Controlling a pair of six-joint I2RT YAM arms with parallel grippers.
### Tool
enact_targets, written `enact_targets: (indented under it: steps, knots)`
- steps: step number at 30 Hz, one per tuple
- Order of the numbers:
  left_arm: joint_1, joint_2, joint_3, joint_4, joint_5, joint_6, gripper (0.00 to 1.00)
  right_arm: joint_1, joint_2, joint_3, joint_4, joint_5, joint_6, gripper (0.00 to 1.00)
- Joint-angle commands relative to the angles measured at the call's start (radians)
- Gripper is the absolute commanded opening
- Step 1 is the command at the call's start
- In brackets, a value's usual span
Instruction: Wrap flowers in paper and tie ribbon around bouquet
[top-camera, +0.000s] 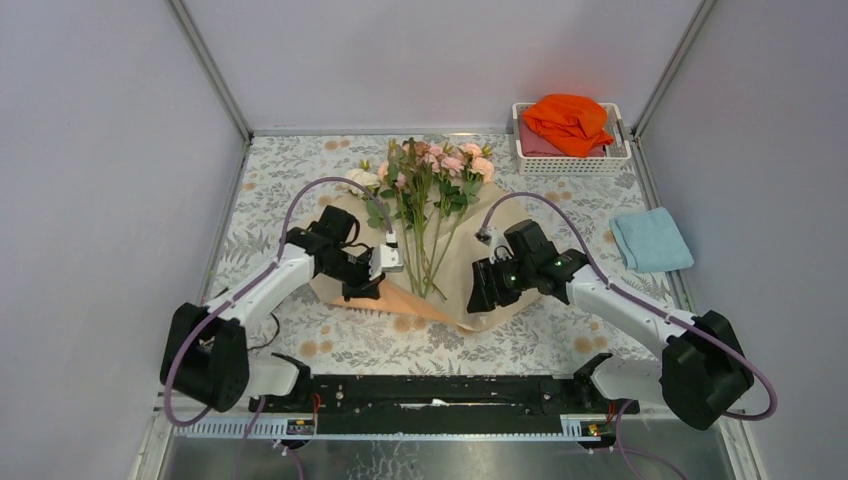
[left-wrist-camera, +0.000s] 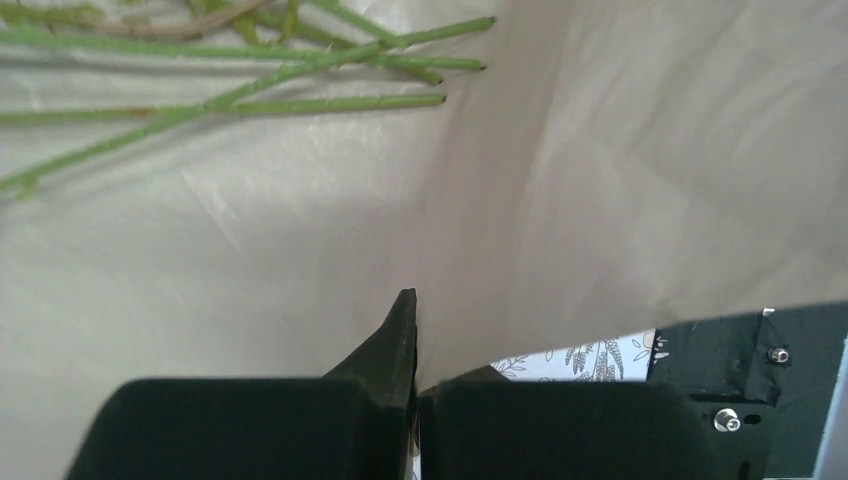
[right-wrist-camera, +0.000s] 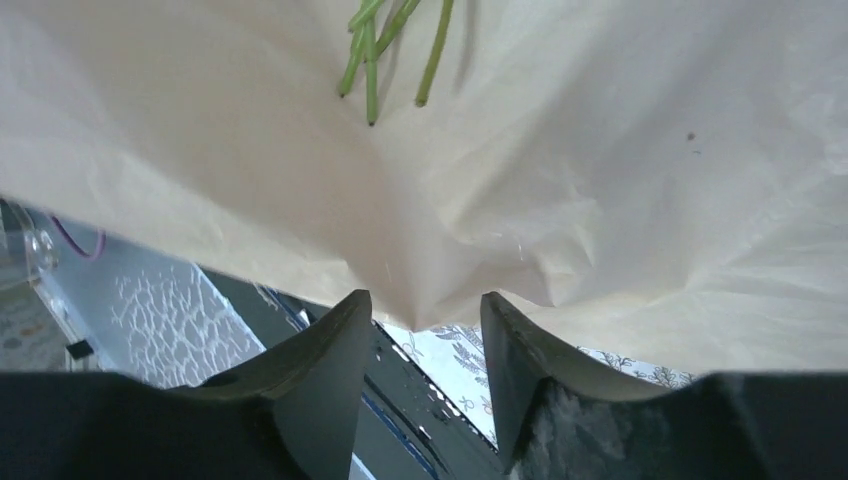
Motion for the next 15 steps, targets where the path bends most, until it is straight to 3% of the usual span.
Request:
enact_targets:
  steps: [1,4,7,15]
  knots:
    - [-0.081,-0.052,-0.004,-0.046,-0.071,0.06,0.0,-0.003,-0.024,0.05,0.021,0.131,0.149,0.45]
    - [-0.135,-0.024,-0.022,-0.024,-0.138,0.037,0.0,-0.003,0.08,0.032,0.015,0.125,0.196,0.19]
    - [-0.173,-0.052,-0.018,-0.023,-0.175,0.025,0.0,-0.002,0.178,-0.021,0.051,0.033,0.251,0.07]
    - [-0.24,-0.135,0.062,-0.084,-0.243,0.017,0.0,-0.005,0.273,-0.028,-0.047,0.175,0.24,0.0]
